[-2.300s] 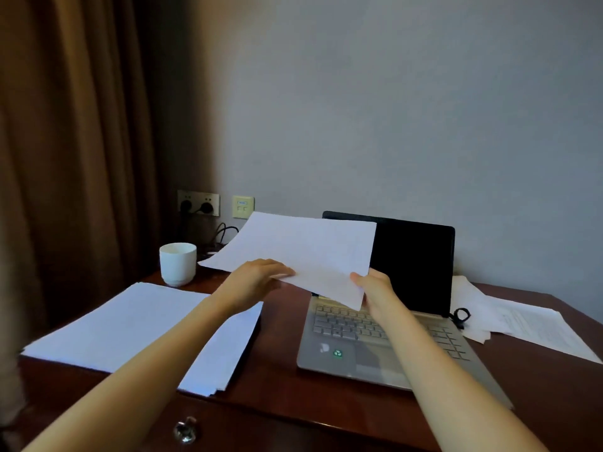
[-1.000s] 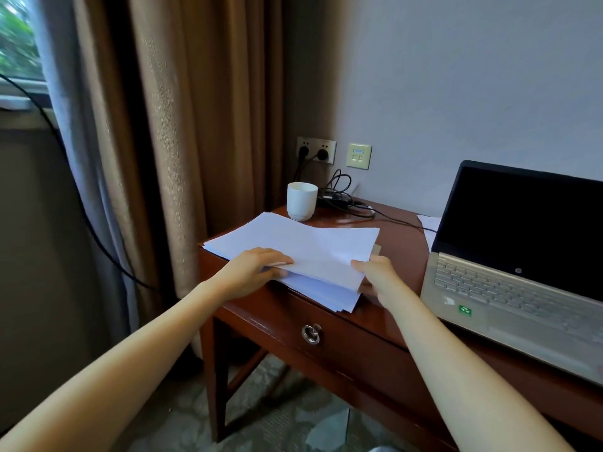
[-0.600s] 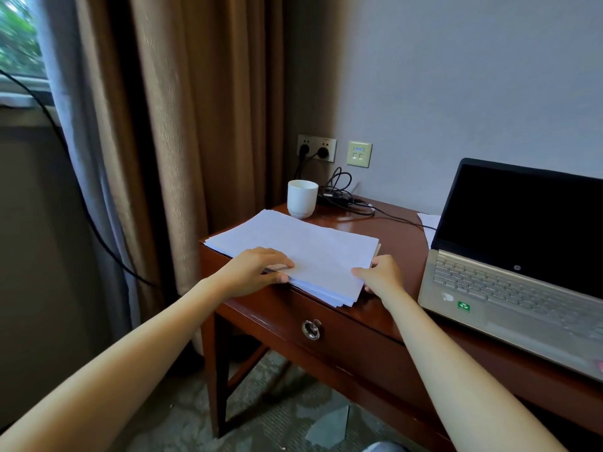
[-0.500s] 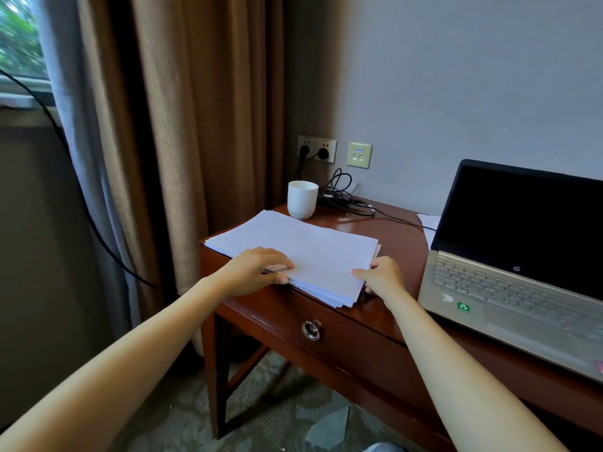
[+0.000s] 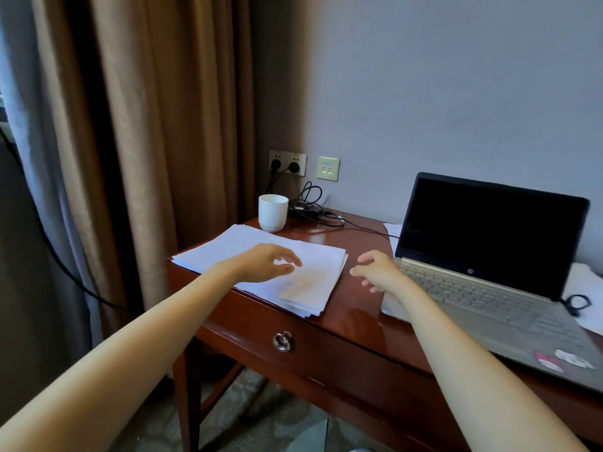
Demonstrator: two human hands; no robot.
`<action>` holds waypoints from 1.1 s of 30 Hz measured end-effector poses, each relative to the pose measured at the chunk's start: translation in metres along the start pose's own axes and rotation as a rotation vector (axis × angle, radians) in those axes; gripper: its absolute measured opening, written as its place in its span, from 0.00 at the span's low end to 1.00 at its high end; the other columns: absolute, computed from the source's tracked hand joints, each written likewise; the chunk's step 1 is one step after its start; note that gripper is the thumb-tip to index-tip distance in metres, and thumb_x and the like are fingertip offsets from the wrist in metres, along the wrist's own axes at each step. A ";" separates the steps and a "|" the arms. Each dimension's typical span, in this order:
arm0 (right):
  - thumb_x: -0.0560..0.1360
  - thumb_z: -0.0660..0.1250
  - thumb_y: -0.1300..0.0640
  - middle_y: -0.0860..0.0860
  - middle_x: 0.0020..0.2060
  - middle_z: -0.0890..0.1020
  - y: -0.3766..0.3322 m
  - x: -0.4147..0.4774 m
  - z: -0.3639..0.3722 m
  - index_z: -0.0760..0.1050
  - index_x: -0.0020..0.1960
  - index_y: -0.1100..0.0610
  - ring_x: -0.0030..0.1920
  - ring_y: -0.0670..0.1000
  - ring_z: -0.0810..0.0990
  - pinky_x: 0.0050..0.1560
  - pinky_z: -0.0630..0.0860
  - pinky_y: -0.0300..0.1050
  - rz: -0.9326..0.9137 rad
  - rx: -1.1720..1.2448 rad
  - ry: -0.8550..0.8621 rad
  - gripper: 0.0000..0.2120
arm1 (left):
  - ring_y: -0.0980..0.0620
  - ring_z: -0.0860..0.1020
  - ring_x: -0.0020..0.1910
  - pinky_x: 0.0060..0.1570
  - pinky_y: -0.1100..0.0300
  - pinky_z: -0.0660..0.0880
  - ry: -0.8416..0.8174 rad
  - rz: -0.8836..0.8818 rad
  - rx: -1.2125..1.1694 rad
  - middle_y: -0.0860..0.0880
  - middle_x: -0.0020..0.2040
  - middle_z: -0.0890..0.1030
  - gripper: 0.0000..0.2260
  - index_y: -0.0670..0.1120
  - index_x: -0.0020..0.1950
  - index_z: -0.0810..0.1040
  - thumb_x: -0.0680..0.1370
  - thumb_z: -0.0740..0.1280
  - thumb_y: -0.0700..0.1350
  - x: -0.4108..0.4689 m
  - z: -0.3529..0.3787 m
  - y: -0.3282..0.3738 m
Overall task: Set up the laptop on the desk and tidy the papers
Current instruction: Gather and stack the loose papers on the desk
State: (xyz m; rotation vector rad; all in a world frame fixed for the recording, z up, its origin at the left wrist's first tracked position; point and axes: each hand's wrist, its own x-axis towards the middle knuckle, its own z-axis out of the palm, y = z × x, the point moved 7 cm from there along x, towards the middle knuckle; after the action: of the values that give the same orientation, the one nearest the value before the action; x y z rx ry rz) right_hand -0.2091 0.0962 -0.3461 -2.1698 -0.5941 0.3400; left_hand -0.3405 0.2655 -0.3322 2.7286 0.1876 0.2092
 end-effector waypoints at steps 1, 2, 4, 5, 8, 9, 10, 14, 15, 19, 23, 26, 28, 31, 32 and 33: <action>0.75 0.65 0.58 0.54 0.54 0.77 0.002 -0.001 -0.008 0.69 0.63 0.57 0.44 0.51 0.75 0.34 0.70 0.39 -0.004 -0.010 0.003 0.17 | 0.54 0.72 0.64 0.60 0.66 0.63 -0.009 0.016 -0.010 0.53 0.64 0.76 0.12 0.51 0.62 0.77 0.81 0.61 0.46 0.006 0.003 0.009; 0.75 0.65 0.58 0.53 0.53 0.76 0.003 -0.002 -0.015 0.69 0.62 0.56 0.44 0.51 0.75 0.34 0.70 0.39 -0.011 -0.021 0.002 0.16 | 0.55 0.72 0.64 0.60 0.66 0.64 -0.016 0.035 -0.021 0.53 0.64 0.76 0.12 0.51 0.62 0.77 0.81 0.61 0.45 0.010 0.006 0.018; 0.75 0.65 0.59 0.51 0.51 0.75 0.008 -0.004 -0.031 0.71 0.60 0.55 0.44 0.50 0.75 0.34 0.69 0.38 -0.028 -0.045 0.010 0.14 | 0.55 0.73 0.63 0.59 0.67 0.64 -0.027 0.079 -0.041 0.52 0.63 0.77 0.12 0.50 0.62 0.77 0.80 0.60 0.43 0.021 0.013 0.038; 0.75 0.65 0.59 0.50 0.50 0.74 0.012 -0.005 -0.040 0.71 0.58 0.55 0.43 0.50 0.75 0.34 0.69 0.38 -0.035 -0.053 0.023 0.12 | 0.54 0.73 0.63 0.59 0.67 0.64 -0.029 0.099 -0.047 0.51 0.63 0.77 0.13 0.49 0.62 0.77 0.80 0.60 0.42 0.027 0.017 0.048; 0.73 0.65 0.60 0.48 0.42 0.74 0.027 -0.011 -0.068 0.72 0.52 0.53 0.38 0.46 0.71 0.32 0.67 0.37 -0.037 -0.080 0.080 0.09 | 0.52 0.73 0.63 0.56 0.67 0.64 -0.044 0.156 -0.034 0.50 0.64 0.76 0.13 0.48 0.63 0.77 0.80 0.60 0.42 0.042 0.028 0.083; 0.73 0.65 0.60 0.48 0.43 0.74 0.034 -0.012 -0.078 0.73 0.52 0.53 0.36 0.44 0.70 0.32 0.66 0.37 -0.027 -0.095 0.106 0.08 | 0.51 0.73 0.63 0.55 0.66 0.65 -0.046 0.175 -0.020 0.49 0.64 0.77 0.14 0.48 0.63 0.77 0.79 0.61 0.41 0.047 0.032 0.095; 0.72 0.66 0.60 0.49 0.44 0.74 0.042 -0.014 -0.088 0.74 0.52 0.53 0.35 0.43 0.69 0.31 0.65 0.37 -0.013 -0.111 0.134 0.08 | 0.50 0.74 0.62 0.55 0.65 0.66 -0.050 0.192 -0.008 0.48 0.63 0.77 0.14 0.49 0.63 0.77 0.79 0.61 0.40 0.052 0.037 0.107; 0.73 0.66 0.61 0.52 0.46 0.76 0.073 -0.027 -0.123 0.72 0.49 0.53 0.34 0.44 0.71 0.31 0.65 0.38 0.049 -0.106 0.207 0.07 | 0.49 0.74 0.63 0.62 0.61 0.68 -0.086 0.245 0.002 0.48 0.64 0.77 0.16 0.50 0.63 0.77 0.77 0.60 0.39 0.070 0.058 0.147; 0.73 0.66 0.61 0.52 0.47 0.77 0.081 -0.031 -0.131 0.72 0.49 0.53 0.35 0.45 0.72 0.33 0.67 0.38 0.062 -0.101 0.223 0.07 | 0.50 0.74 0.63 0.62 0.61 0.68 -0.100 0.258 0.004 0.49 0.64 0.77 0.16 0.50 0.63 0.77 0.77 0.60 0.40 0.075 0.064 0.156; 0.73 0.67 0.61 0.53 0.54 0.78 0.110 -0.047 -0.165 0.72 0.48 0.53 0.50 0.52 0.75 0.50 0.71 0.43 0.115 -0.120 0.281 0.06 | 0.52 0.74 0.63 0.62 0.63 0.67 -0.140 0.332 -0.024 0.51 0.64 0.77 0.17 0.50 0.63 0.78 0.77 0.59 0.39 0.092 0.081 0.196; 0.76 0.64 0.60 0.50 0.53 0.75 0.139 -0.071 -0.195 0.73 0.57 0.57 0.52 0.50 0.73 0.47 0.68 0.40 0.176 -0.163 0.280 0.10 | 0.52 0.73 0.64 0.64 0.60 0.67 -0.186 0.420 -0.033 0.51 0.65 0.76 0.17 0.50 0.63 0.77 0.77 0.59 0.38 0.104 0.101 0.242; 0.75 0.64 0.59 0.49 0.52 0.74 0.163 -0.091 -0.218 0.74 0.55 0.55 0.52 0.49 0.73 0.49 0.66 0.38 0.235 -0.166 0.326 0.09 | 0.51 0.73 0.65 0.64 0.60 0.67 -0.191 0.476 -0.029 0.50 0.65 0.76 0.16 0.48 0.63 0.77 0.77 0.59 0.39 0.115 0.117 0.275; 0.74 0.64 0.61 0.50 0.49 0.76 0.180 -0.103 -0.235 0.74 0.46 0.53 0.51 0.49 0.74 0.48 0.67 0.38 0.272 -0.161 0.375 0.04 | 0.50 0.73 0.65 0.64 0.60 0.67 -0.198 0.514 -0.030 0.49 0.66 0.76 0.17 0.48 0.64 0.77 0.77 0.59 0.39 0.118 0.127 0.298; 0.74 0.64 0.62 0.50 0.48 0.77 0.201 -0.122 -0.259 0.74 0.44 0.53 0.50 0.49 0.74 0.48 0.67 0.39 0.311 -0.157 0.424 0.05 | 0.50 0.72 0.66 0.65 0.60 0.67 -0.225 0.570 -0.028 0.48 0.66 0.75 0.17 0.48 0.63 0.77 0.77 0.60 0.38 0.119 0.142 0.331; 0.74 0.65 0.62 0.50 0.48 0.76 0.206 -0.128 -0.265 0.74 0.48 0.54 0.50 0.49 0.74 0.48 0.67 0.39 0.325 -0.162 0.432 0.05 | 0.50 0.72 0.66 0.64 0.60 0.67 -0.230 0.585 -0.029 0.48 0.66 0.75 0.17 0.48 0.63 0.77 0.77 0.60 0.38 0.120 0.147 0.340; 0.74 0.66 0.61 0.50 0.49 0.76 0.212 -0.133 -0.271 0.74 0.50 0.54 0.50 0.49 0.74 0.49 0.66 0.39 0.344 -0.164 0.438 0.06 | 0.49 0.72 0.66 0.64 0.60 0.66 -0.234 0.598 -0.026 0.48 0.66 0.75 0.17 0.48 0.63 0.77 0.77 0.60 0.39 0.120 0.151 0.349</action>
State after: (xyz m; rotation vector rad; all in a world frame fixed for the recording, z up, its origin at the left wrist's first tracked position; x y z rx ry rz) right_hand -0.1421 -0.2665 -0.3439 -2.4037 -0.0018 -0.0126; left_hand -0.1617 -0.0904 -0.3169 2.6782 -0.6950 0.0497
